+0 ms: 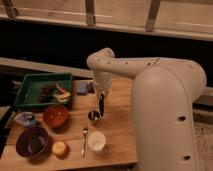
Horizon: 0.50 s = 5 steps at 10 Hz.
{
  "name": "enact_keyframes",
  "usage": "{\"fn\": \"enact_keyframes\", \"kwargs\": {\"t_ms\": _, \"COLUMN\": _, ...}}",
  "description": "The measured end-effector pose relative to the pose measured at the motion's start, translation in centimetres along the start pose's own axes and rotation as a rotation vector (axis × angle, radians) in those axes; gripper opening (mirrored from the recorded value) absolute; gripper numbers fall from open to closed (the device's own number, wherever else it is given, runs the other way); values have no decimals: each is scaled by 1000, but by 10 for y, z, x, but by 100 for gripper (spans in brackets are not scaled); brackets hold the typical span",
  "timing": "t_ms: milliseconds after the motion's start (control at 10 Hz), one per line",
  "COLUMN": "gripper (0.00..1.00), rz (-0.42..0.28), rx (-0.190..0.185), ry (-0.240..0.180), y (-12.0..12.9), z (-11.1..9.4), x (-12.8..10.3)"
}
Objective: Wipe red bowl with brush
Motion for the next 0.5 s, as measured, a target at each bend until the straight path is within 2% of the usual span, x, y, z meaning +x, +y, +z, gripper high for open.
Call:
{"fn": "enact_keyframes", "kwargs": {"t_ms": 100, "gripper": 0, "rz": -47, "rx": -18, "ry": -2, "y": 13, "z": -6, "x": 3}}
{"fn": "enact_keyframes", "kwargs": {"t_ms": 300, "gripper": 0, "rz": -143, "rx": -43, "ry": 10, "y": 40, "z": -12, "x": 24}}
{"fn": "enact_keyframes", "kwargs": {"t_ms": 500, "gripper": 0, "rz": -170, "rx": -47, "ry": 21, "y": 48, "z": -11, "x": 33}}
